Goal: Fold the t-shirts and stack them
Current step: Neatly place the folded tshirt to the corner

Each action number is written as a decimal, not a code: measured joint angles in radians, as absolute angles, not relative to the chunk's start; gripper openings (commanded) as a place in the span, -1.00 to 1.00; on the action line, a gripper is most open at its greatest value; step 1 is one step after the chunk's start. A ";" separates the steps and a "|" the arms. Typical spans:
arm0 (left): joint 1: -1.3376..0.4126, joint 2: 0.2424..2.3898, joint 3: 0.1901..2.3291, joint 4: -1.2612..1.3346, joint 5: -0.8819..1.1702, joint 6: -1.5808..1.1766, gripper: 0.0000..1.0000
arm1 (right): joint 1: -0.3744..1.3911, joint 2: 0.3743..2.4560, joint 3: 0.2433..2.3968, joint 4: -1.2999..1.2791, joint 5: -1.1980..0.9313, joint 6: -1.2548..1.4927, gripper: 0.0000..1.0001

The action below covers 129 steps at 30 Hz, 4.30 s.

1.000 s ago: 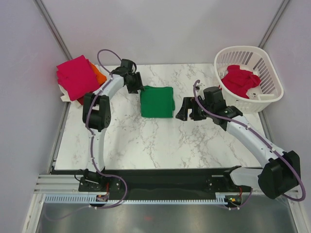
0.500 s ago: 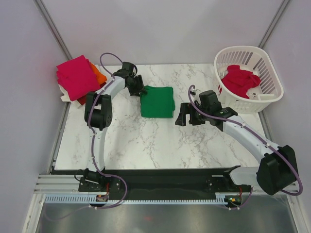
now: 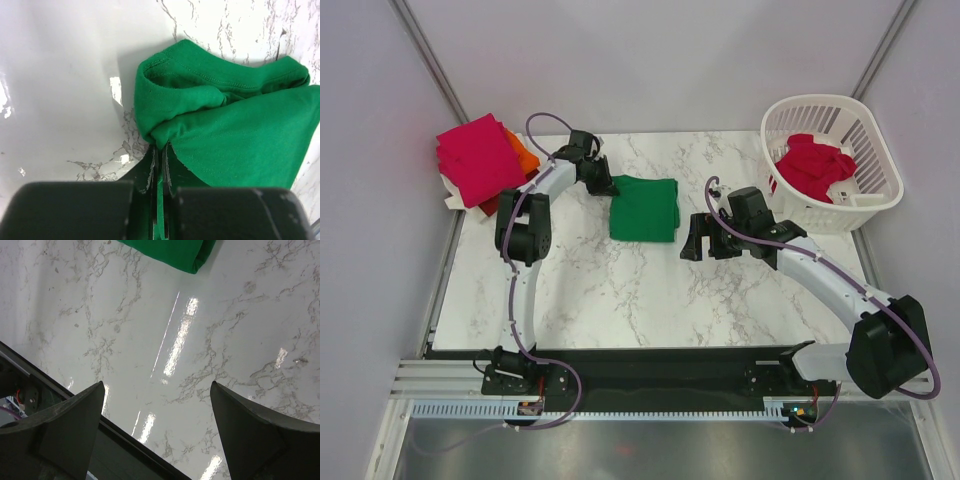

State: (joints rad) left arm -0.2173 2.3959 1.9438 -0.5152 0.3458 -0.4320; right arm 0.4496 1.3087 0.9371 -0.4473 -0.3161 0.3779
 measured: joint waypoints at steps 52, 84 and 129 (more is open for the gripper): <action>-0.027 2.178 2.363 -0.904 0.368 -0.399 -0.95 | 0.506 1.209 0.909 -0.448 -0.275 0.361 0.92; 0.538 2.265 2.530 -0.870 0.593 -0.505 -0.96 | 0.516 1.261 0.905 -0.434 -0.265 0.358 0.92; 0.656 1.766 2.009 -0.995 0.123 -0.561 0.82 | 0.564 1.220 0.886 -0.427 -0.264 0.352 0.94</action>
